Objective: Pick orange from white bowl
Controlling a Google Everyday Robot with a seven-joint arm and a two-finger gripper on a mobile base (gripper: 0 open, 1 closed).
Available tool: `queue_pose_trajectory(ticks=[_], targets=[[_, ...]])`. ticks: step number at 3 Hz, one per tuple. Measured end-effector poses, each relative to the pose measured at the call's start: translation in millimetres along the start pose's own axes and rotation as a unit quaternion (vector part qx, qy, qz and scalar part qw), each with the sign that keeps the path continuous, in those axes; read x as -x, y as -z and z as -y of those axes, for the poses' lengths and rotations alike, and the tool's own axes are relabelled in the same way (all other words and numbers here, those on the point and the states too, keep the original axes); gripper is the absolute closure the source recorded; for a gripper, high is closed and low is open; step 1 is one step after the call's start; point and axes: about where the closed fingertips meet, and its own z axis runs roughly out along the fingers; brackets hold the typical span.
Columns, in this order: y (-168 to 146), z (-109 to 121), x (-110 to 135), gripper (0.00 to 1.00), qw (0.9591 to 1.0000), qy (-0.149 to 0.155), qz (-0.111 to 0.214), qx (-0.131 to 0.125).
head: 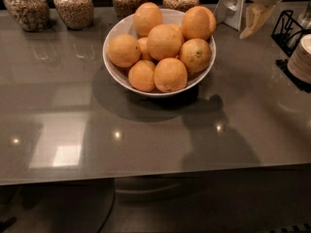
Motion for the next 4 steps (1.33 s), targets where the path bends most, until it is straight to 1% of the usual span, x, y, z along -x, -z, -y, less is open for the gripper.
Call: queue_pose_trajectory(ticks=[1,2,4], targets=[[-10,6,0,0.40,0.9996,0.027,-0.002,0.008],[-20,12,5,0.35,0.9987,0.048,0.007,0.017],[-37,19,21,0.36,0.9963,0.075,0.030,0.030]])
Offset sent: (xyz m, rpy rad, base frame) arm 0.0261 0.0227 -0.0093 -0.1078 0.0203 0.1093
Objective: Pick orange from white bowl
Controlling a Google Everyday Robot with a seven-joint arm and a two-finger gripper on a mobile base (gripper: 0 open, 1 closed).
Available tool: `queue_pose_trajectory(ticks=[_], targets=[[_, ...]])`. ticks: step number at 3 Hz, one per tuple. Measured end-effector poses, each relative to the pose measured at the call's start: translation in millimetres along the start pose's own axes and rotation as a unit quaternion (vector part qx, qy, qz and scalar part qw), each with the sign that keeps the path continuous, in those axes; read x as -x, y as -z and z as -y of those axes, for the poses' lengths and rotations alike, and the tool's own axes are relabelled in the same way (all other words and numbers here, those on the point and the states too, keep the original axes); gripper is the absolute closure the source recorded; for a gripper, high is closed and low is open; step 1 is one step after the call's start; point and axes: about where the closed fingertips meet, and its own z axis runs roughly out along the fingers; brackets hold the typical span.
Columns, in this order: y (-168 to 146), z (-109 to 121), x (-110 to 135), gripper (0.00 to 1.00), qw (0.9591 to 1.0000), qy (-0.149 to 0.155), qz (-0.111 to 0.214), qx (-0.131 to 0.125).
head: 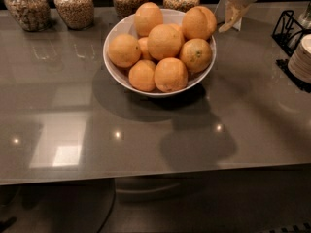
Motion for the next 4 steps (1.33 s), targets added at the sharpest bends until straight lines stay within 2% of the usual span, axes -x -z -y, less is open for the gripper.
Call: queue_pose_trajectory(ticks=[2,3,4], targets=[[-16,4,10,0.32,0.9996,0.016,0.019,0.016],[-32,5,10,0.25,0.9989,0.022,0.028,0.030],[-39,5,10,0.26,0.9986,0.025,0.031,0.036]])
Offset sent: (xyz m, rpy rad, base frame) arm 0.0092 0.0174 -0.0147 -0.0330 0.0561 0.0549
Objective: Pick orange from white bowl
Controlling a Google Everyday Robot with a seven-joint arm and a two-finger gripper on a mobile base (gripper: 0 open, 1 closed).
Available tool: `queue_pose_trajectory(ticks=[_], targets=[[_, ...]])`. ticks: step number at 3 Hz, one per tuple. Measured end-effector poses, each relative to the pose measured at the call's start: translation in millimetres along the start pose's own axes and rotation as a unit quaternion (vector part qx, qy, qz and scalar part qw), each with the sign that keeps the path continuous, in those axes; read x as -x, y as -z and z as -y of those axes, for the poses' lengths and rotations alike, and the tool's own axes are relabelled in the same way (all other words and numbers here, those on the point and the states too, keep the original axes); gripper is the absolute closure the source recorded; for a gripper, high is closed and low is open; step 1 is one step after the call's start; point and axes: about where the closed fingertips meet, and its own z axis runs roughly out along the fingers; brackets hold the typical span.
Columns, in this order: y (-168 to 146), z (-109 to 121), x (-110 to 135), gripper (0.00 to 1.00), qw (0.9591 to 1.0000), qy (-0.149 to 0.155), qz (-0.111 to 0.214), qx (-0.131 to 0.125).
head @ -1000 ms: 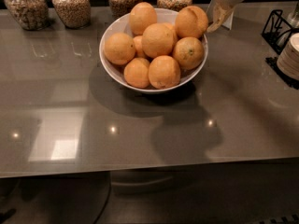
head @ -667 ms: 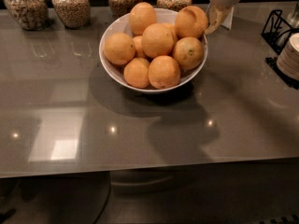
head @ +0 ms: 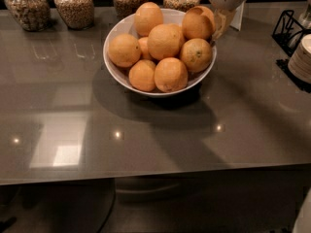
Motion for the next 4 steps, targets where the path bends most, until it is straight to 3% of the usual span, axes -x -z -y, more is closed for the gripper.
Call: queue_pose_trajectory(ticks=[2,4], targets=[[-14,-2,7,0.35,0.9996,0.018,0.010,0.020],[-17,-5,12,0.78,0.9990,0.027,0.016,0.031]])
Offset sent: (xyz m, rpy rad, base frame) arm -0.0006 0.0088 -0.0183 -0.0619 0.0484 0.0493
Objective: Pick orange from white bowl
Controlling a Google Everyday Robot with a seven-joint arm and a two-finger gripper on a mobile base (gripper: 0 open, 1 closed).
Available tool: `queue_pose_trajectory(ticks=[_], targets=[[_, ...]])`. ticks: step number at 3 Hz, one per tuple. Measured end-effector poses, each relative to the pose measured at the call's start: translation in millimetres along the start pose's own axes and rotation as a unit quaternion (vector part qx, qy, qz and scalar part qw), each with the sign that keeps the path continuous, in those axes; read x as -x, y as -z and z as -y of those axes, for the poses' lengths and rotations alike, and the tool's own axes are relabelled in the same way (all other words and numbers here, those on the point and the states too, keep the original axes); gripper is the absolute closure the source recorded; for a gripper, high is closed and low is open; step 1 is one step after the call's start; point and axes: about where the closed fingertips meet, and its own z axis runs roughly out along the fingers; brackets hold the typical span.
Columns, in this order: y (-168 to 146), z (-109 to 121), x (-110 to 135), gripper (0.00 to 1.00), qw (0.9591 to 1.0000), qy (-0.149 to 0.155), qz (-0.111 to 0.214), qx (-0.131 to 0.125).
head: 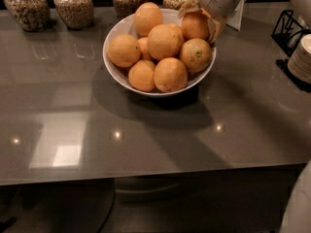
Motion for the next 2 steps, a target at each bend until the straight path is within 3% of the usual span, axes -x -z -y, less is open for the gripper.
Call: queue_pose_trajectory(ticks=[1,2], targets=[[15,4,-4,0.98,0.9994,-0.029,-0.003,-0.020],[39,14,-9,1.00,0.9964,-0.061,0.003,-0.059]])
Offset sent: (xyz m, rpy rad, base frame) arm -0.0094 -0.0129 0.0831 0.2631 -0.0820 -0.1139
